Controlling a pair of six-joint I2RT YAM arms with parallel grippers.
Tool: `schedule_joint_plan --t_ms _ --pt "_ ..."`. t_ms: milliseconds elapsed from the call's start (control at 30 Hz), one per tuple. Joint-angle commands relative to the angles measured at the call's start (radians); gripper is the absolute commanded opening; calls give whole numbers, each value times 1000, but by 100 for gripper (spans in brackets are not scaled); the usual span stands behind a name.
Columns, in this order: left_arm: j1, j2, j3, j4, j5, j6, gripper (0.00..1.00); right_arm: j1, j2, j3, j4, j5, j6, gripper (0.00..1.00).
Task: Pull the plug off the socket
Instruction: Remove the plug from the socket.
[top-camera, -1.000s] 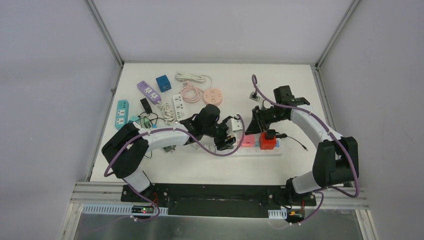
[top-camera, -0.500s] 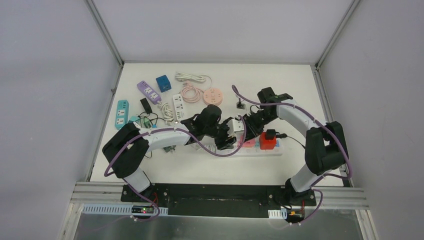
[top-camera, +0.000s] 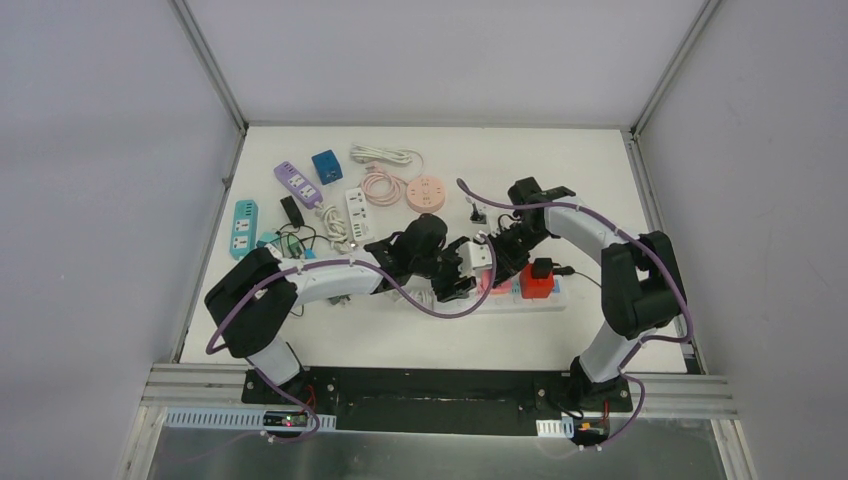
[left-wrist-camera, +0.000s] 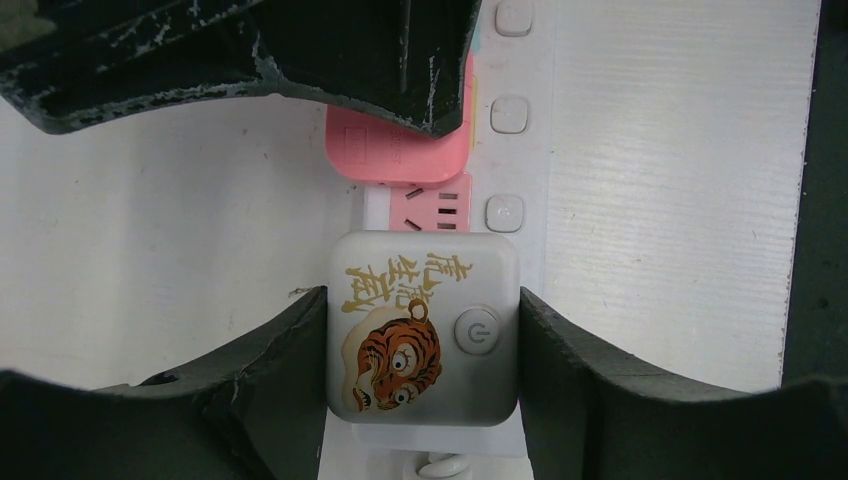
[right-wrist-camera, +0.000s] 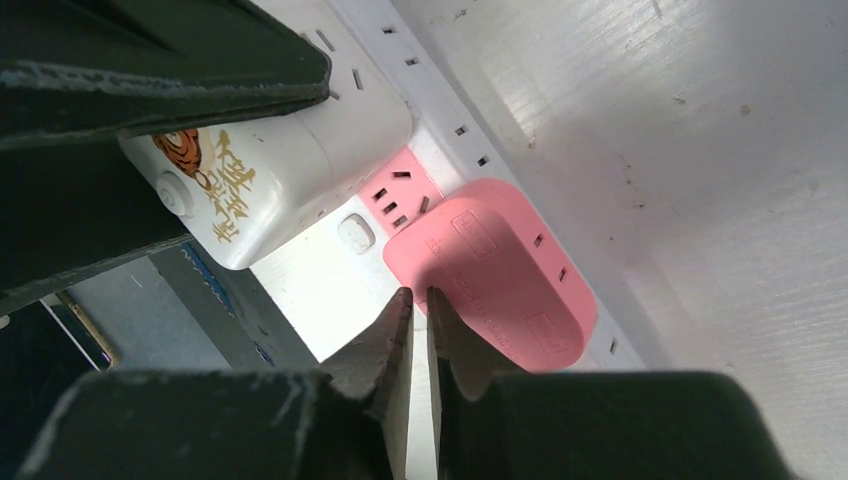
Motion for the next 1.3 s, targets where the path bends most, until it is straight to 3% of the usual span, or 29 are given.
schedule_joint_plan --t_ms 0,300,400,667,833,1033,1267 --pt "-19 -17 -8 3 -93 46 0 19 12 11 30 91 5 13" --pt "43 70 1 96 118 -201 0 32 34 22 36 129 23 11" --pt "26 65 6 68 59 -154 0 34 42 23 36 135 26 11" --pt "-79 -6 -9 -13 -260 105 0 39 47 29 36 152 30 11" --pt "-87 -13 -2 -21 -292 38 0 39 48 26 40 164 33 10" --pt "-20 -5 16 39 -126 -199 0 39 50 28 39 166 36 10" --pt "-91 -10 31 -16 -361 8 0 41 54 31 39 176 39 10"
